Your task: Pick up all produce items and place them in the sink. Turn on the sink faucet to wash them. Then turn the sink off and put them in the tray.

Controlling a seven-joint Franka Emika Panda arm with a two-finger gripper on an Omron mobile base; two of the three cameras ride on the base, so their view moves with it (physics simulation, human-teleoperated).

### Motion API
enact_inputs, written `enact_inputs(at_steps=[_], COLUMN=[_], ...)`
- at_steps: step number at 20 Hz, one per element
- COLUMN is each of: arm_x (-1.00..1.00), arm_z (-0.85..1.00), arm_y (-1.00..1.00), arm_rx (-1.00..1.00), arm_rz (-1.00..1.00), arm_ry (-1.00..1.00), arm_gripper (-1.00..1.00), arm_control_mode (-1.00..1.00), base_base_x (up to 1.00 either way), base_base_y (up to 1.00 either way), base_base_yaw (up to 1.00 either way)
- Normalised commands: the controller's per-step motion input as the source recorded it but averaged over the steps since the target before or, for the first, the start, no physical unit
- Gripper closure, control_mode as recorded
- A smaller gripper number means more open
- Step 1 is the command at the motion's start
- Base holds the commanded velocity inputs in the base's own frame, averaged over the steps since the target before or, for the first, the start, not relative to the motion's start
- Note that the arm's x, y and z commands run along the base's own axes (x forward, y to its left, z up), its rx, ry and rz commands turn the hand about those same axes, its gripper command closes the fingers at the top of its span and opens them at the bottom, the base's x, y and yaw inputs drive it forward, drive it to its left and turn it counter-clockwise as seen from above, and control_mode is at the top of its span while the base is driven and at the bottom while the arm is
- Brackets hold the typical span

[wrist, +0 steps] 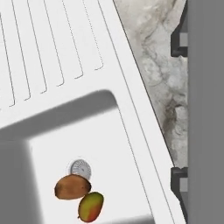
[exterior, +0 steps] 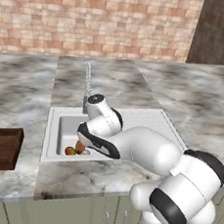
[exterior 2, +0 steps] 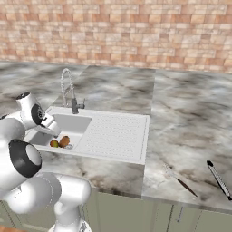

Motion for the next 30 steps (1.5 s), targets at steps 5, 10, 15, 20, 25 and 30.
enact_inputs(at_steps=[5,10,15,20,25,30], arm_x=[0.18,0.22,0.19,0.21,0.26,0.26], arm_z=[-0.32,-0.34,-0.26,-0.22,-0.23,-0.22], arm_y=[0.18,0.07,0.07,0.11,0.1,0.1], arm_rx=[0.07,0.05,0.03,0.01,0.0,0.0], arm_rz=[-0.07,0.0,0.0,0.0,0.0,0.0], arm_ry=[0.0,-0.04,-0.02,0.0,0.0,0.0], arm_gripper=[-1.0,-1.0,-1.0,-1.0,-1.0,-1.0], arm_control_mode=[-1.0,-1.0,-1.0,-1.0,-1.0,-1.0], base_base_x=[0.0,0.0,0.0,0.0,0.0,0.0], base_base_y=[0.0,0.0,0.0,0.0,0.0,0.0], base_base_yaw=[0.0,0.0,0.0,0.0,0.0,0.0])
